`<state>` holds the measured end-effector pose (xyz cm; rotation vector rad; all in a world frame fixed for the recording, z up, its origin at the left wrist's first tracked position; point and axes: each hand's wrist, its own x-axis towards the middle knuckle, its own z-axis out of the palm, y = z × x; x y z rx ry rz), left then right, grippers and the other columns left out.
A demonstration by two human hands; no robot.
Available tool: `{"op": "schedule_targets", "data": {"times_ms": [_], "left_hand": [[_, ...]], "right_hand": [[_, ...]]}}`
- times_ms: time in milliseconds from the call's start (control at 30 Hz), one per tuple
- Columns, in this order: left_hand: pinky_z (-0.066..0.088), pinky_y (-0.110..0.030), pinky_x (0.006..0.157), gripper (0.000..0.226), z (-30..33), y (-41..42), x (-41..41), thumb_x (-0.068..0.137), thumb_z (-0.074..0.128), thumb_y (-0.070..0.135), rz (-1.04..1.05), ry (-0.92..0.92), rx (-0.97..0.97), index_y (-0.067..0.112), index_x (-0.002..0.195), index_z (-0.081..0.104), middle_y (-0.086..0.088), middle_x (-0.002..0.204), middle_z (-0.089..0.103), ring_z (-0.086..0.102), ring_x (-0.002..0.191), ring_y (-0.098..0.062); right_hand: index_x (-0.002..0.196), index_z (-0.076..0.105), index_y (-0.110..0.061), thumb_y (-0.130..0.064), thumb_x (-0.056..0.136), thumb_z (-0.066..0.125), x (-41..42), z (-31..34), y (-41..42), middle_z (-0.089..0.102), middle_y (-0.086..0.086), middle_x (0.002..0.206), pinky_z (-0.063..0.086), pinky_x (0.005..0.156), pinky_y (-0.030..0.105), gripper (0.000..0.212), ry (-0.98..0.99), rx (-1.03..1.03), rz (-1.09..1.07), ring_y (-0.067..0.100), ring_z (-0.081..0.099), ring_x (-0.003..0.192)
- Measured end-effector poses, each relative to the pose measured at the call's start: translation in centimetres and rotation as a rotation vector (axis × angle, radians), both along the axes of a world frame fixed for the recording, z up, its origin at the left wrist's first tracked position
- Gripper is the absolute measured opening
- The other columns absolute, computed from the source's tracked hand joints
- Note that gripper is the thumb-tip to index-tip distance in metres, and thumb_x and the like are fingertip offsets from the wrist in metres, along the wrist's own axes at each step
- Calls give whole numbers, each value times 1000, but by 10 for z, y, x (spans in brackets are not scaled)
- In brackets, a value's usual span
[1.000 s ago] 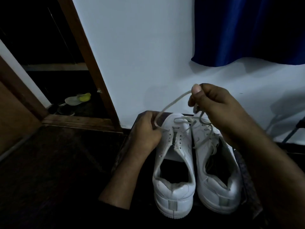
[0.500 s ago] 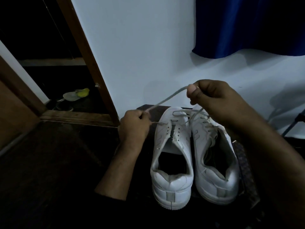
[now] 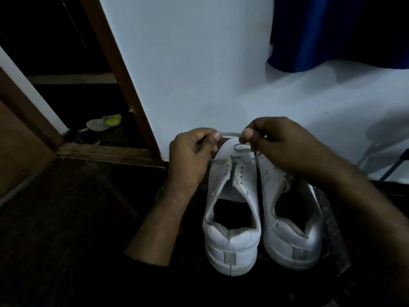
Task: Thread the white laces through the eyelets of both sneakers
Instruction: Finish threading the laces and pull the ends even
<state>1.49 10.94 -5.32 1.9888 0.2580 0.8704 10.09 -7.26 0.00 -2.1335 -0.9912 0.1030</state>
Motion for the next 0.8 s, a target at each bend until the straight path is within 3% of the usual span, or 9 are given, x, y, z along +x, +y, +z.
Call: {"op": "schedule_targets", "data": {"times_ms": [67, 133, 233, 300, 367, 467, 533, 633, 800], "left_hand": [[46, -20, 61, 16, -4, 7, 0, 98, 68, 24, 71, 88, 43, 24, 85, 77, 8, 65, 70, 63, 60, 0], [51, -23, 63, 13, -9, 9, -1, 97, 68, 28, 97, 130, 108, 24, 88, 77, 11, 72, 73, 67, 67, 1], [58, -33, 90, 36, -8, -1, 0, 96, 62, 50, -26, 82, 126, 28, 122, 72, 11, 113, 74, 70, 104, -2], [55, -41, 102, 44, -3, -14, 1, 100, 55, 54, -214, 85, 123, 34, 138, 61, 10, 128, 69, 66, 118, -8], [56, -42, 99, 38, 2, -25, 0, 103, 54, 41, -291, 71, 120, 26, 138, 64, 5, 120, 74, 69, 113, -10], [60, -44, 83, 22, 5, -22, -4, 100, 59, 34, -205, 1, 73, 27, 112, 77, 6, 81, 76, 74, 82, -11], [59, -49, 77, 17, 2, -13, -4, 98, 64, 32, -159, -10, 24, 23, 98, 79, 4, 70, 72, 72, 72, -23], [57, -52, 74, 17, 0, -5, -4, 98, 65, 28, -111, -14, 24, 18, 93, 78, 4, 71, 73, 69, 70, -35], [60, -47, 89, 21, -1, -16, -5, 94, 68, 43, -206, 75, -10, 31, 110, 77, 11, 95, 79, 75, 96, -10]], "right_hand": [[86, 70, -30, -33, 101, 55, 6, 3, -8, 67, -12, 75, 38, 58, 10, 21, 3, 18, -43, -7, 57, 67], [88, 71, -31, -33, 100, 58, 8, 2, -9, 67, -14, 79, 36, 58, 10, 18, -21, -26, -79, -7, 56, 69], [91, 69, -34, -34, 98, 61, 1, -3, 1, 67, -17, 85, 40, 64, 13, 11, -54, -41, -95, -5, 58, 76], [90, 66, -36, -34, 95, 61, -6, -9, 11, 65, -16, 82, 49, 69, 25, 7, -117, -8, -95, 3, 60, 77], [87, 62, -35, -33, 92, 61, -10, -10, 16, 63, -16, 79, 53, 71, 34, 6, -153, -1, -107, 11, 61, 78], [87, 69, -29, -32, 93, 67, -6, -3, 9, 68, -14, 80, 48, 70, 25, 7, -63, 57, -96, 3, 62, 79], [87, 72, -28, -30, 92, 70, -2, 2, 0, 70, -13, 81, 45, 68, 20, 6, -25, 75, -98, 2, 63, 80], [85, 73, -28, -30, 91, 72, 2, 4, -10, 72, -12, 80, 48, 70, 21, 6, 0, 68, -110, 5, 67, 80], [85, 74, -30, -33, 90, 72, -9, -1, 3, 71, -13, 75, 46, 65, 14, 6, -18, 92, -99, -1, 64, 76]]}}
